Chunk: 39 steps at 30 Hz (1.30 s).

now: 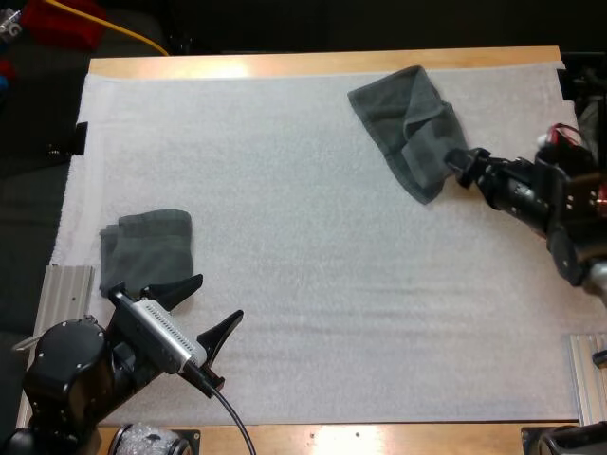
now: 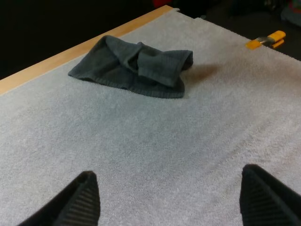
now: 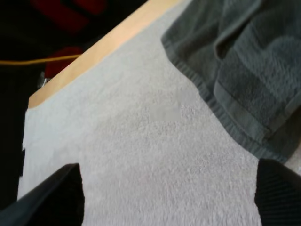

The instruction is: Pick towel from pile, fold and stack

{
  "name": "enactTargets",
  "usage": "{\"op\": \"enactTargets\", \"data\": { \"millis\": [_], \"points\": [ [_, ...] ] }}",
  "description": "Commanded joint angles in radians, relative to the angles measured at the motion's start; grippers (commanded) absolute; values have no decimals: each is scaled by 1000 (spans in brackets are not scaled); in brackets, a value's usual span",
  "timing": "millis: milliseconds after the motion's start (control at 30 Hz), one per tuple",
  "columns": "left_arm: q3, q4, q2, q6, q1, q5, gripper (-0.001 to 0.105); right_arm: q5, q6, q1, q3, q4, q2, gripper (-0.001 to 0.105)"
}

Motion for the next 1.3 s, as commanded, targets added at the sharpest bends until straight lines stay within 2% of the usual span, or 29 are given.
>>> {"op": "enactTargets", "data": {
  "millis": [0, 333, 933, 1067, 1100, 1267],
  "points": [
    [-7, -17, 0, -3, -5, 4, 61, 3, 20, 1, -11, -28, 11, 72],
    [-7, -7, 0, -3, -5, 4, 61, 3, 164, 1, -11, -204, 202, 72],
    [-7, 30, 0, -5, -5, 6, 61, 16, 252, 1, -11, -437, 460, 72],
    [-7, 30, 0, -5, -5, 6, 61, 33, 300, 1, -11, -513, 499, 72],
    [-7, 30, 0, -5, -5, 6, 61, 35, 346, 1, -11, -556, 524, 72],
    [-7, 30, 0, -5, -5, 6, 61, 40, 391, 1, -11, -624, 567, 72]
  ]
}}
